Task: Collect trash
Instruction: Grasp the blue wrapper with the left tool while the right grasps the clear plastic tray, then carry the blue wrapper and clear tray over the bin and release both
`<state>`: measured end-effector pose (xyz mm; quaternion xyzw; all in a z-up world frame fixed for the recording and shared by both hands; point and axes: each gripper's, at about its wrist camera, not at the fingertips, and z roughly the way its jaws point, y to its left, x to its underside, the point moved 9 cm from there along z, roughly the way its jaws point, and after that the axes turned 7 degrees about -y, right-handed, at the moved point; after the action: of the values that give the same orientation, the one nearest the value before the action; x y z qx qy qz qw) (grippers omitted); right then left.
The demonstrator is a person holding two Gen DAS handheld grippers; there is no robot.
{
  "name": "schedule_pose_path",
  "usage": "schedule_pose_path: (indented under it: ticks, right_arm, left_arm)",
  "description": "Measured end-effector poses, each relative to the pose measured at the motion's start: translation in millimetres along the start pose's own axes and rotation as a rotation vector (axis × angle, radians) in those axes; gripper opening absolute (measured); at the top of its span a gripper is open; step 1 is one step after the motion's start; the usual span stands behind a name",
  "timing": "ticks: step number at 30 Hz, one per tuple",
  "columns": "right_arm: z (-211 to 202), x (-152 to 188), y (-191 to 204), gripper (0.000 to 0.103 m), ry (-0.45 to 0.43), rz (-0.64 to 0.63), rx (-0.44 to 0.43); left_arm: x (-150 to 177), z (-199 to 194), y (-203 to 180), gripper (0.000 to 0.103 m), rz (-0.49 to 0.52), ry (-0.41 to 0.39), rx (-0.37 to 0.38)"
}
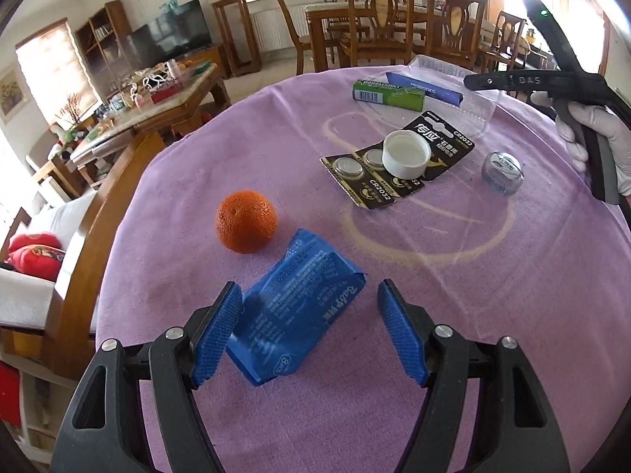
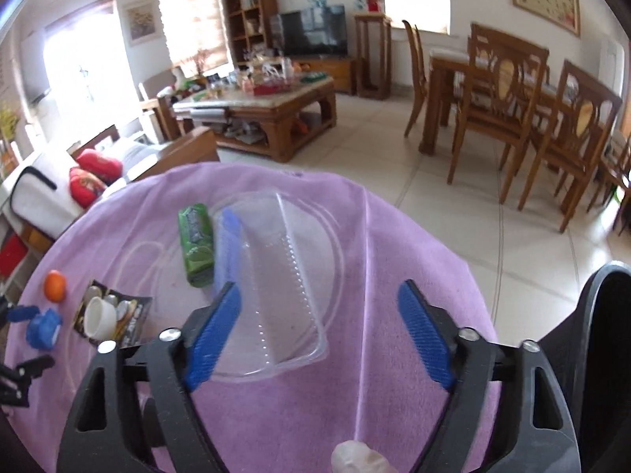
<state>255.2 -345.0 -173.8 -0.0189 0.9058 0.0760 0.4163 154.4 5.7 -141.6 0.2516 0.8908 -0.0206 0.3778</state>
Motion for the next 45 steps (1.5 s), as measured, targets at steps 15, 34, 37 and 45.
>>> schedule_pose_path:
  ticks: [15,34,37,45]
  right_arm:
    - [-10.5,9.7,1.6,0.013,-0.021,0.021,-0.007]
    - [-146.2,32.5,20.7,0.013,-0.194,0.040,-0.210]
    - [-152.0,37.7,34.4,0.013,-0.197,0.031,-0.227]
    - [-167.7,43.8,33.9,0.013,-0.212,0.027,-0.255]
  left_arm:
    - [4.6,-12.6,11.9,0.032,-0.004,-0.016,-0.040]
    - [5.2,-7.5,6.3,0.067,-0.056,0.024,-0.097]
    - [6.1,-1.9,13.2,0.050,-0.162,0.037,-0.009]
    - [-1.6,-20.3,5.0,0.028,-0.230,-0.043,0.000]
